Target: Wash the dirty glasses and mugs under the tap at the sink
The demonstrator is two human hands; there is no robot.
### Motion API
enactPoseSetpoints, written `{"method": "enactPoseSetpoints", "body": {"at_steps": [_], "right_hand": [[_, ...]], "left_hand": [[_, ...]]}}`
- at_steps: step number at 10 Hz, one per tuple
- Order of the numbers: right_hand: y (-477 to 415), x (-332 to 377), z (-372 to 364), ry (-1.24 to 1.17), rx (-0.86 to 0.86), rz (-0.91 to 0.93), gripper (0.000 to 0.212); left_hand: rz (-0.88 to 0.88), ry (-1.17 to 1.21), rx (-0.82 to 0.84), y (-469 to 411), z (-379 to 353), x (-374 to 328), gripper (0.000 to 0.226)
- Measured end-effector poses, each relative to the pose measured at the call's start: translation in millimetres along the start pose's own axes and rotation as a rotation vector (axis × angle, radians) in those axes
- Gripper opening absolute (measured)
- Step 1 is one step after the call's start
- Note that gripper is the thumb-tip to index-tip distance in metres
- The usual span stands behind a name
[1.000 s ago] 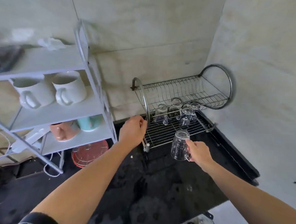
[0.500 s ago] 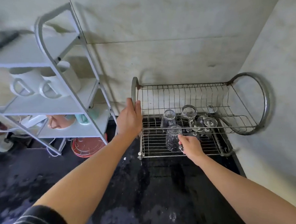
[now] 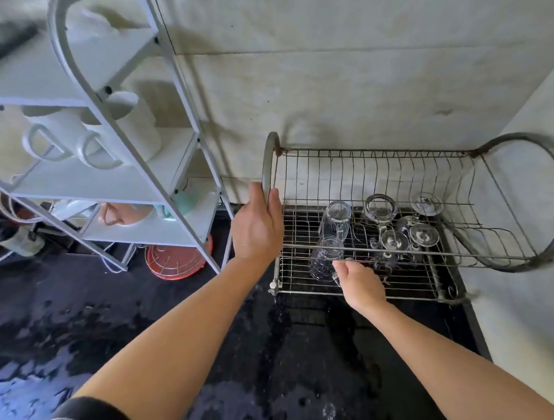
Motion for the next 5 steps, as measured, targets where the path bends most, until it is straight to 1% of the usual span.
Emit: {"method": "enactPoseSetpoints", "body": {"at_steps": [1,2,3,4,5], "right_hand": [[1.6,4.3,7.4,0.088,-0.001,0.006,0.05],[4.7,10.7,17.2,0.262,-0.039,0.009,0.053],[16.4,21.9,30.4,0.322,-0.123,-0.004,0.048],[39.7,31.5,43.7,0.268,-0.109,0.037,0.035],[71.3,42.4,63.3,0.077,-0.105,0.09,0.022]], "left_hand": [[-0.007,0.005,0.018,-0.5,-0.7,1.2,0.022],[-0.009,-0.002,0.023,-0.7,-0.7,3.6,0.024],[-0.016,0.011,0.028,0.5,0.7,2.8,0.024],[-0.014,0.036,0.032,-0.2,-0.4,3.4,0.023],[0.007,0.054,0.069,-0.3,0.3,4.7,0.022]]}}
Point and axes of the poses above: each hand's wrist, its own y-axis away from the middle knuckle, its own z-axis out of the back of the hand, x = y × z, the point moved 1 cm from there along -y, towards the middle knuckle, and after that the axes turned 7 degrees about z, right-handed, at the moved point
